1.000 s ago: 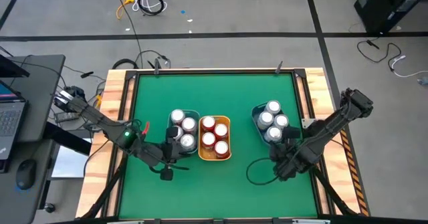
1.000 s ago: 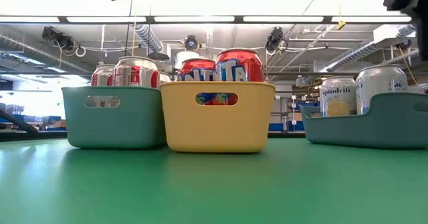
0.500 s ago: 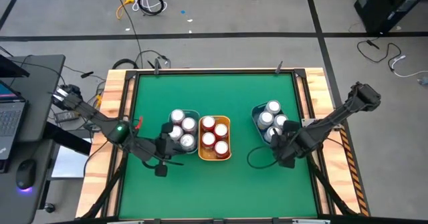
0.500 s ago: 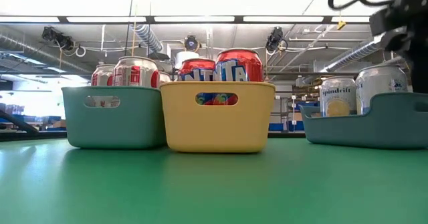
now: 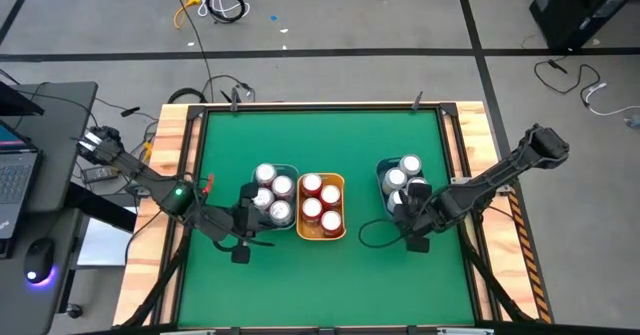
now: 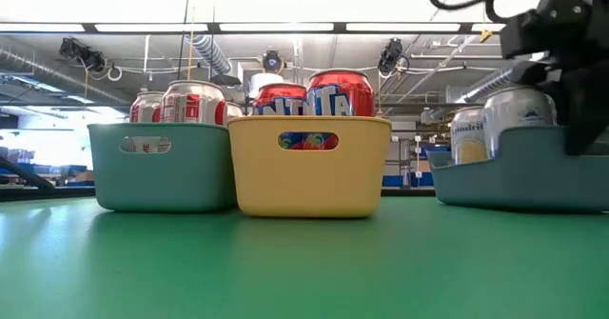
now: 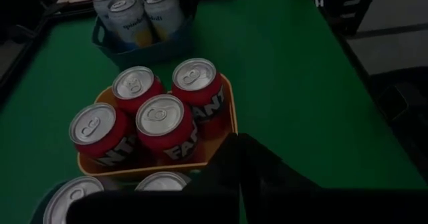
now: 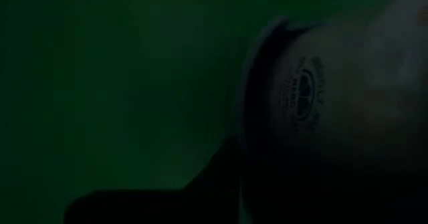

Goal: Sort soda cans
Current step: Adjust the bins

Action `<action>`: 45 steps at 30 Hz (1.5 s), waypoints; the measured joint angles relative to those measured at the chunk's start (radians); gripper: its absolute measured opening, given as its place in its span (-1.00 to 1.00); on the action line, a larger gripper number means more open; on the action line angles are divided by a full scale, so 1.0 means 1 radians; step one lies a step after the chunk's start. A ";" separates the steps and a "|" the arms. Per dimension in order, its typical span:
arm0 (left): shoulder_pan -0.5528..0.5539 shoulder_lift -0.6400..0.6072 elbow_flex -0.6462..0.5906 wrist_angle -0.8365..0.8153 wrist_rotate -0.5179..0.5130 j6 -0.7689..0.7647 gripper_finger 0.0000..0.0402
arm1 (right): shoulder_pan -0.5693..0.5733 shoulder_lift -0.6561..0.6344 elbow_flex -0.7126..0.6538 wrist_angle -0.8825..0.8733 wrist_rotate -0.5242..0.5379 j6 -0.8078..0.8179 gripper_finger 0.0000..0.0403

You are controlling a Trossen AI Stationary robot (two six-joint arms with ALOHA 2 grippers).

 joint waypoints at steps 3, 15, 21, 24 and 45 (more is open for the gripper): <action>0.000 0.000 0.000 -0.003 -0.001 0.000 -1.00 | -0.016 0.000 0.001 0.071 0.001 -0.052 -0.97; 0.000 0.000 0.000 -0.006 -0.015 -0.002 -1.00 | -0.063 0.042 0.002 0.269 0.007 -0.174 -0.99; 0.001 0.000 0.000 -0.003 -0.018 -0.002 -1.00 | -0.064 0.110 0.028 0.341 0.008 -0.214 -0.99; 0.001 0.001 0.000 -0.003 -0.021 -0.002 -1.00 | -0.059 0.152 0.078 0.341 -0.003 -0.243 -0.99; 0.001 0.002 0.000 -0.006 -0.023 -0.003 -1.00 | -0.067 0.394 0.347 0.316 -0.032 -0.428 -0.99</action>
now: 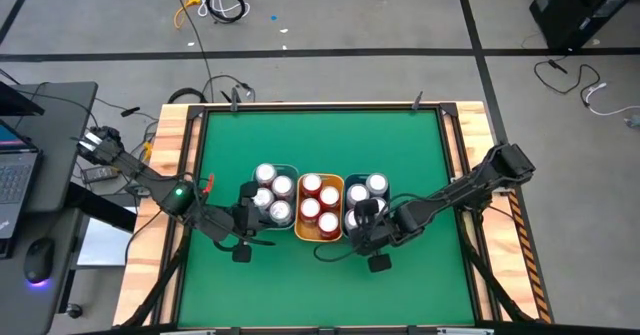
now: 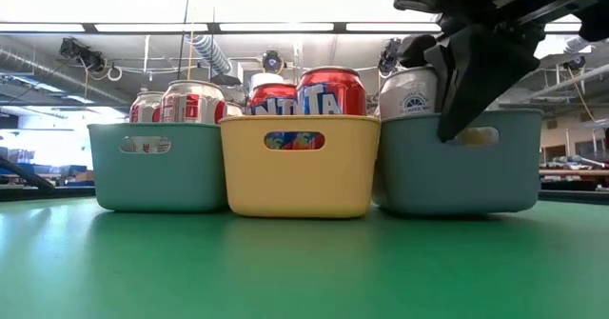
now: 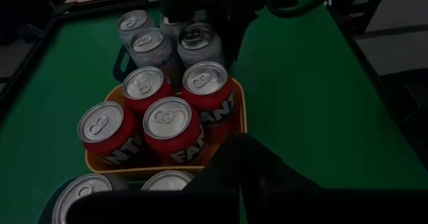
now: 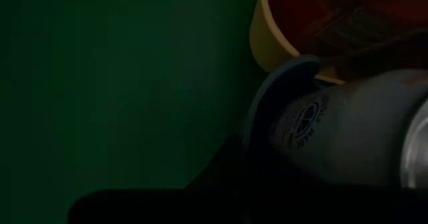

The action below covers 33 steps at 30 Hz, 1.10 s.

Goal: Sort soda cans
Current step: Adjust the bins, then return to Home Position

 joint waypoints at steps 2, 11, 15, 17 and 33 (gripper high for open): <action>0.000 0.000 0.000 0.000 0.000 0.000 -1.00 | 0.000 0.000 0.000 0.000 0.003 0.002 -0.99; 0.000 0.000 0.000 0.008 0.008 -0.001 -1.00 | 0.000 -0.002 0.004 0.014 0.004 0.060 -0.79; 0.000 0.000 0.000 0.018 0.041 0.005 -1.00 | 0.002 -0.011 0.056 -0.046 0.004 0.118 -0.54; 0.000 0.000 0.000 0.019 0.046 0.005 -1.00 | 0.007 -0.011 0.108 -0.099 0.004 0.133 -0.40; 0.253 -0.016 -0.045 0.296 0.495 0.274 -1.00 | 0.052 -0.242 0.136 -0.236 0.214 0.005 -0.94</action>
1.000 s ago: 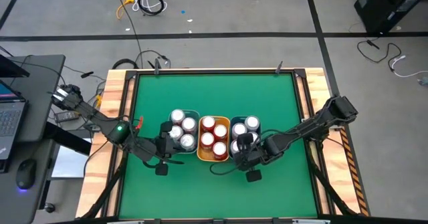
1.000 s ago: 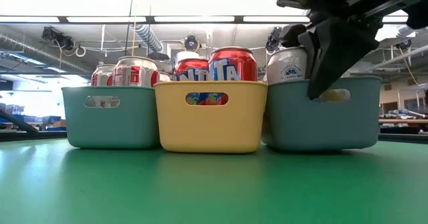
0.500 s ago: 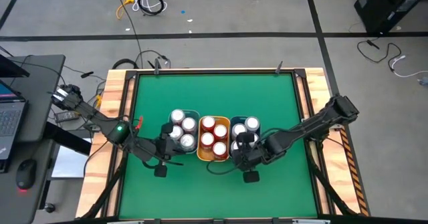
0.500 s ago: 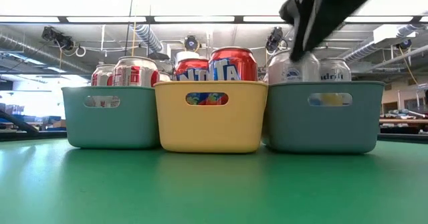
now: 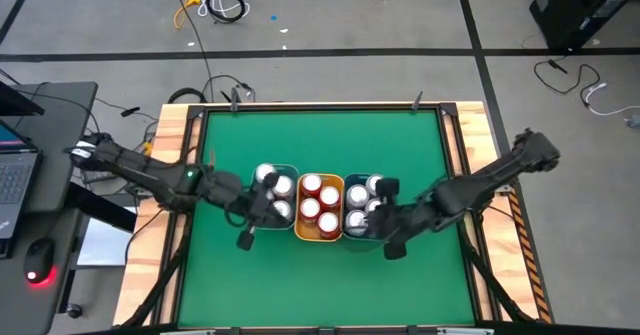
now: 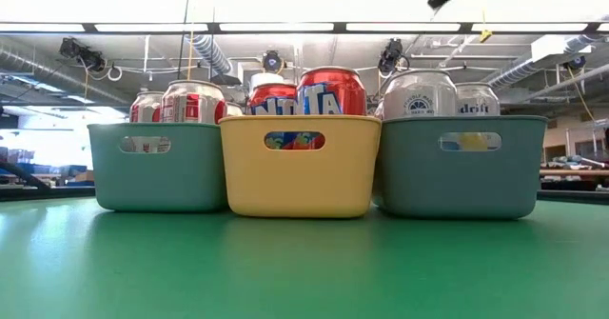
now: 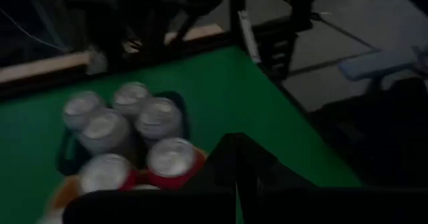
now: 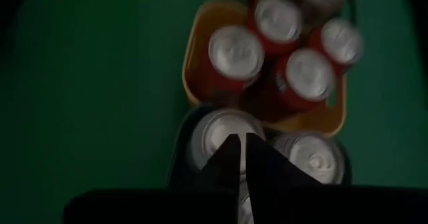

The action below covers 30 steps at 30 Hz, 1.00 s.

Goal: Sort soda cans
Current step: Return to Home Position

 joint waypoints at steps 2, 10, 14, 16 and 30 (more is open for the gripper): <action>0.041 0.000 -0.007 0.007 0.019 0.027 -1.00 | -0.014 -0.078 -0.059 0.077 -0.001 -0.034 -0.94; 0.170 0.001 -0.008 0.138 0.098 0.137 -1.00 | -0.184 -0.363 -0.406 0.454 -0.136 -0.181 -1.00; 0.256 0.006 -0.009 0.220 0.248 0.144 -1.00 | -0.264 -0.493 -0.554 0.622 -0.216 -0.221 -1.00; 0.291 0.007 -0.042 0.307 0.306 0.148 -1.00 | -0.281 -0.561 -0.617 0.687 -0.234 -0.244 -1.00; 0.515 -0.084 -0.297 0.573 0.385 0.087 -1.00 | -0.423 -0.951 -0.918 0.824 -0.307 -0.302 -1.00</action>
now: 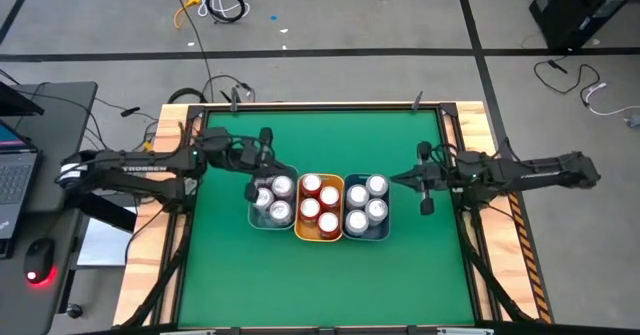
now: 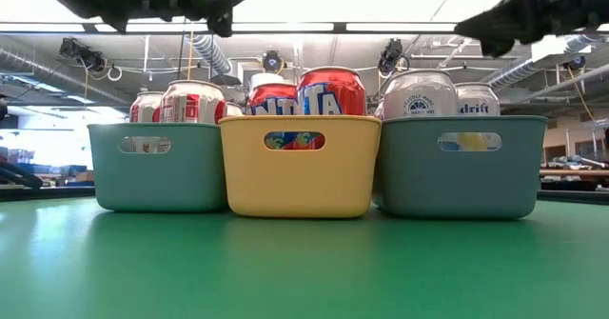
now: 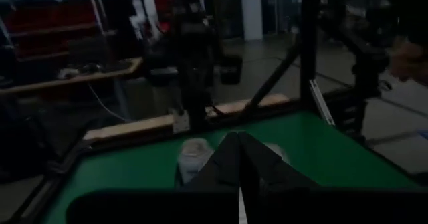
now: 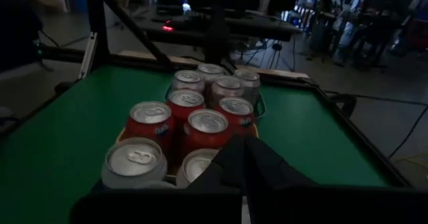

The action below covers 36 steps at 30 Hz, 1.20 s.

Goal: Sort soda cans
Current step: Return to Home Position

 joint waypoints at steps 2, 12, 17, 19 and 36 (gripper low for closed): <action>0.040 -0.039 -0.037 0.030 0.021 -0.015 -1.00 | -0.036 -0.035 -0.037 0.019 -0.030 0.005 -1.00; 0.234 -0.347 -0.288 0.038 0.053 -0.070 -1.00 | -0.088 -0.258 -0.133 -0.006 -0.060 0.033 -1.00; 0.306 -0.548 -0.411 0.038 0.053 -0.122 -1.00 | -0.086 -0.389 -0.229 0.066 -0.034 0.028 -1.00; 0.334 -0.613 -0.447 0.028 0.058 -0.143 -1.00 | -0.088 -0.423 -0.263 0.071 -0.031 0.047 -1.00; 0.517 -1.024 -0.549 -0.288 0.157 -0.190 -1.00 | -0.078 -0.490 -0.280 -0.130 0.090 0.115 -1.00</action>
